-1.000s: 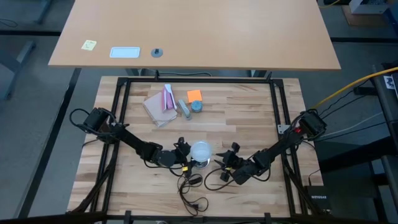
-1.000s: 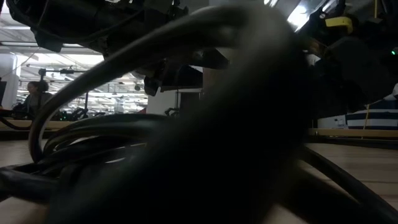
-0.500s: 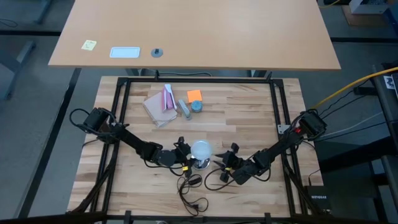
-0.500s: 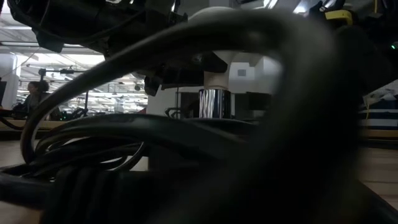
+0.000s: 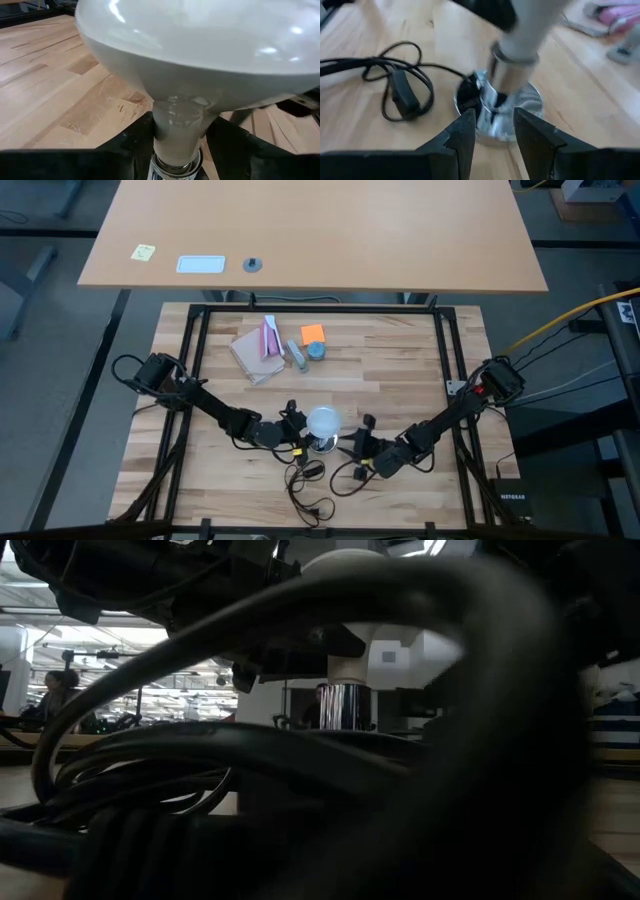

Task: Screw lightbulb
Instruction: Insert the white lightbulb into the silver lamp

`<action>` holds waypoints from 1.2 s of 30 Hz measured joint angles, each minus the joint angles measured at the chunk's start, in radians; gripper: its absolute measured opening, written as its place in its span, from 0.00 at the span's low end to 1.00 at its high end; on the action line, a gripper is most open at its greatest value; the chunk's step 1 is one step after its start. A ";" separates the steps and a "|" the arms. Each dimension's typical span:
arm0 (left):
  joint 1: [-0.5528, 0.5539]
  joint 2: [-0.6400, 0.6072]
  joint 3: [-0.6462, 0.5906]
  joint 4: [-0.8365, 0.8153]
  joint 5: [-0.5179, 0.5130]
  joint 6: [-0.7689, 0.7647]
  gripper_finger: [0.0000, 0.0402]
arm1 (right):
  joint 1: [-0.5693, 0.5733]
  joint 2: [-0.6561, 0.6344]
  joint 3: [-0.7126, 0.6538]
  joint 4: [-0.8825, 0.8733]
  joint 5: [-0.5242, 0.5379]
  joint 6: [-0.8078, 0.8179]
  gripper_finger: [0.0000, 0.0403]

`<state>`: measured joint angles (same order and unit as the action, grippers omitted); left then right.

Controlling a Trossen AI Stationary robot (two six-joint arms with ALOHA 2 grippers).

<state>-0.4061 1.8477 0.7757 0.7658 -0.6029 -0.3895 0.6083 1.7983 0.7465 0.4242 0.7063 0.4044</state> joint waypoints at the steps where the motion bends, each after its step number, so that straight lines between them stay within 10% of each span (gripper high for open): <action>1: 0.000 0.000 0.000 0.000 0.000 0.001 0.39 | 0.000 0.013 0.015 -0.002 0.000 -0.020 0.34; 36: 0.000 0.000 0.001 0.011 -0.010 0.012 0.40 | -0.120 0.185 0.246 -0.438 0.094 0.127 0.34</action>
<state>-0.4059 1.8477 0.7764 0.7772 -0.6134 -0.3773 0.4885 1.9830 0.9924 -0.0143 0.8002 0.5317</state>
